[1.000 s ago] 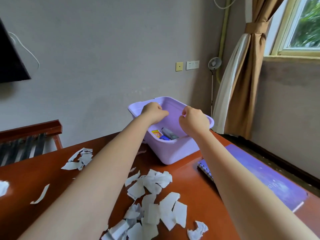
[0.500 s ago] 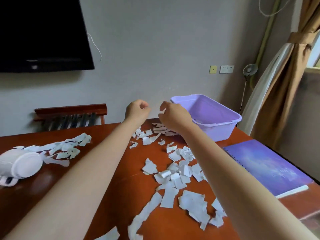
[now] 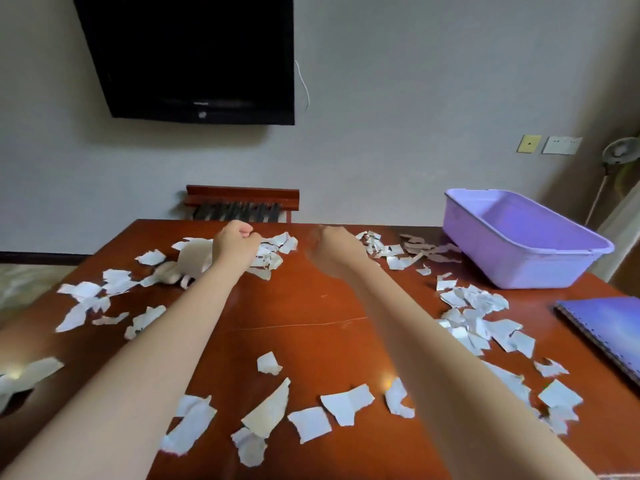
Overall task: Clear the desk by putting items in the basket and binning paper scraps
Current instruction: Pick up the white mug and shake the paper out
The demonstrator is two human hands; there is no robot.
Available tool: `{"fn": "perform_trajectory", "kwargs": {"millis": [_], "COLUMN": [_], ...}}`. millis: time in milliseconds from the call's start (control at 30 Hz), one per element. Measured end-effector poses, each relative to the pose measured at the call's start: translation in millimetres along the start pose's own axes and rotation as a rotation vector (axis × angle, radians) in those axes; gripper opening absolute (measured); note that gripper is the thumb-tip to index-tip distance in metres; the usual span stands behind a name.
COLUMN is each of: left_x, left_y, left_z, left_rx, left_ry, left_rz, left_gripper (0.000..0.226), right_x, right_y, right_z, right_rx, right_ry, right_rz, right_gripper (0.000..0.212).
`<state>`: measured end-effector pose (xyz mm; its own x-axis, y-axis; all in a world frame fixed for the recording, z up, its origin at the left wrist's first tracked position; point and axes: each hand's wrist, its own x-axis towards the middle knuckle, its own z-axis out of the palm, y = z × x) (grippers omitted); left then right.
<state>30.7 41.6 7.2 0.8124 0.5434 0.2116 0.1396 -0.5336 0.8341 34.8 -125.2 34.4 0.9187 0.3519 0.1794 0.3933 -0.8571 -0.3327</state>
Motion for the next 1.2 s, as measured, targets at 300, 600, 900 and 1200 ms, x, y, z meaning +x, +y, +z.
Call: {"fn": "perform_trajectory", "kwargs": {"millis": [300, 600, 900, 1200], "left_x": [42, 49, 56, 76], "left_y": [-92, -131, -132, -149], "left_z": [-67, -71, -65, -79], "left_rx": [0.252, 0.177, 0.186, 0.357], "left_ry": [-0.003, -0.181, -0.199, 0.006], "left_rz": [-0.227, -0.202, -0.265, -0.274], "left_gripper": [0.02, 0.035, 0.038, 0.044], "right_x": [55, 98, 106, 107], "right_y": [-78, -117, -119, -118], "right_z": [82, 135, 148, 144], "right_rx": [0.143, 0.141, 0.114, 0.122], "right_ry": [-0.148, -0.208, -0.178, -0.21], "right_rz": [-0.024, -0.007, 0.006, -0.022], "right_gripper": [0.052, 0.083, 0.087, 0.087]}}
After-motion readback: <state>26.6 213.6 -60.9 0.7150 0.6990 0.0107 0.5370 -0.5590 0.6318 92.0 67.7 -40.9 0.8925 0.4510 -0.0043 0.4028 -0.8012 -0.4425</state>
